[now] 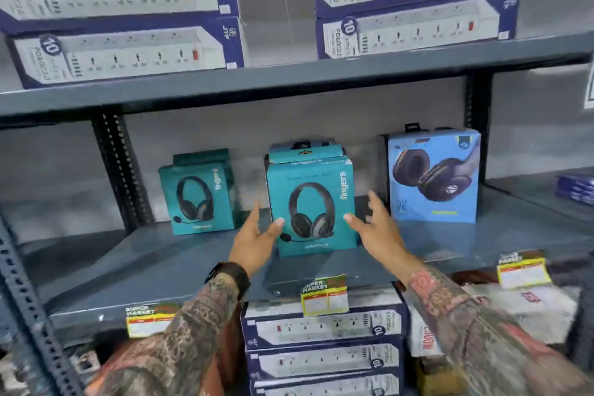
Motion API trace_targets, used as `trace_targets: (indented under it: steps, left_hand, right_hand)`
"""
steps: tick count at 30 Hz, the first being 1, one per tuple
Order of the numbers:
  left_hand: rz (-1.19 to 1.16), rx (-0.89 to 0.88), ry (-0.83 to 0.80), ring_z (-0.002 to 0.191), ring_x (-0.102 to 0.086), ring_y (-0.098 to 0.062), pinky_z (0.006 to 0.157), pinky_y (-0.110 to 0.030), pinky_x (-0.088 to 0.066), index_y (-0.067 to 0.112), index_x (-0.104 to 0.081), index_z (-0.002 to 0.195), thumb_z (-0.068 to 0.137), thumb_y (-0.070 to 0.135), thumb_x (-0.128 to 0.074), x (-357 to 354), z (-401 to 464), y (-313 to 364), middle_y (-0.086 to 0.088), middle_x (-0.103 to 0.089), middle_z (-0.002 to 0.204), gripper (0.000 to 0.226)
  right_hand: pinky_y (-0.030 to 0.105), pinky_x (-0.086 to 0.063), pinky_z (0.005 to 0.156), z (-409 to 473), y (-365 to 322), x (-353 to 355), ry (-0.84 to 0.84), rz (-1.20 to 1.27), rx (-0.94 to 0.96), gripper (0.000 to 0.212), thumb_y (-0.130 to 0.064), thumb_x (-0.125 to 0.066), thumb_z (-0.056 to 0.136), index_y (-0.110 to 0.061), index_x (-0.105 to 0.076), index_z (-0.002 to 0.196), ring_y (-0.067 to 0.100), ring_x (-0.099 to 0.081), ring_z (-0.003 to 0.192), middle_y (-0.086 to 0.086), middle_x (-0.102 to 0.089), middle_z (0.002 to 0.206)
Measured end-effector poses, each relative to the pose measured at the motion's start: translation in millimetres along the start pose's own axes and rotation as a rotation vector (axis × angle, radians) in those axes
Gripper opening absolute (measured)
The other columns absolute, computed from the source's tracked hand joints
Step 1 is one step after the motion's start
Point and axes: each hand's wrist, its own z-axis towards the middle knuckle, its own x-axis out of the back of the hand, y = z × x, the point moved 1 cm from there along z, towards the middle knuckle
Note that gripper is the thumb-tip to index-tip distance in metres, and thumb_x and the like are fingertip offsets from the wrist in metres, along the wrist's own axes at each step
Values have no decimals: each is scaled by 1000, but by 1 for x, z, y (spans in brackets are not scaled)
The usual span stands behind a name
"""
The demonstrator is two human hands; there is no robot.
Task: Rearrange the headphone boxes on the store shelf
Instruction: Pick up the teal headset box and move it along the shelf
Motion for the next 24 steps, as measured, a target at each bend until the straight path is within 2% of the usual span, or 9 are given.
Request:
trace_targets:
  steps: [3, 6, 8, 10, 13, 15, 19, 21, 24]
  left_hand:
    - [-130, 15, -31, 168, -21, -26, 136, -48, -24, 26, -2, 174, 109, 29, -59, -4, 18, -14, 6, -19, 180, 86]
    - [-76, -64, -46, 152, -51, -21, 131, -50, -36, 29, -27, 171, 111, 24, -55, -18, 19, -23, 7, -51, 165, 66]
    - [-78, -99, 23, 137, -65, -16, 125, -47, -46, 32, -45, 161, 112, 24, -53, -24, 9, -20, 7, -66, 148, 50]
    - [-107, -113, 82, 124, -72, -6, 120, -44, -52, 42, -56, 146, 111, 26, -55, -26, -4, -14, 11, -74, 138, 38]
    - [-170, -143, 163, 121, -74, -4, 115, -46, -56, 50, -67, 133, 109, 33, -59, -18, -31, 3, 17, -81, 130, 31]
    - [-204, -180, 218, 122, -75, -7, 112, -45, -58, 46, -68, 140, 108, 35, -60, -11, -53, 21, 18, -81, 128, 35]
    - [-200, -257, 246, 116, -77, -5, 106, -42, -61, 42, -67, 145, 104, 41, -62, -4, -97, 56, 20, -84, 120, 42]
    - [-175, -255, 249, 117, -76, 0, 105, -40, -61, 44, -67, 145, 99, 48, -61, -3, -111, 65, 24, -83, 119, 47]
    - [-119, -237, 236, 116, -76, 1, 105, -42, -61, 46, -66, 144, 97, 51, -60, -3, -116, 67, 25, -83, 116, 48]
  right_hand:
    - [48, -31, 128, 5, 13, -7, -25, -9, -75, 84, -40, -67, 102, -29, -19, 170, 26, -32, 161, -2, -31, 174]
    - [50, -49, 118, 10, 23, -15, -90, 49, -32, 61, -30, -62, 104, -41, -41, 161, 19, -62, 139, -10, -63, 153]
    - [41, -58, 108, 10, 18, -15, -104, 115, 8, 55, -21, -59, 107, -39, -48, 158, 12, -71, 124, -11, -72, 140]
    - [29, -60, 99, 3, 7, -8, -57, 134, 44, 54, -20, -59, 107, -36, -50, 157, 10, -72, 121, -9, -73, 139]
    - [34, -61, 102, -21, -18, 11, 14, 150, 148, 50, -29, -63, 105, -38, -55, 154, 12, -70, 125, -8, -70, 141]
    - [31, -60, 101, -46, -39, 26, 52, 167, 229, 46, -28, -64, 104, -39, -60, 149, 9, -69, 125, -10, -69, 139]
    - [12, -57, 88, -93, -70, 48, 62, 260, 321, 46, -25, -66, 102, -54, -60, 137, -7, -72, 114, -28, -76, 126]
    - [7, -55, 88, -105, -69, 52, 59, 293, 313, 48, -25, -67, 101, -43, -60, 145, -10, -71, 115, -32, -75, 126]
    - [11, -55, 97, -112, -61, 52, 40, 330, 284, 49, -23, -66, 101, -31, -61, 149, -6, -68, 124, -26, -73, 135]
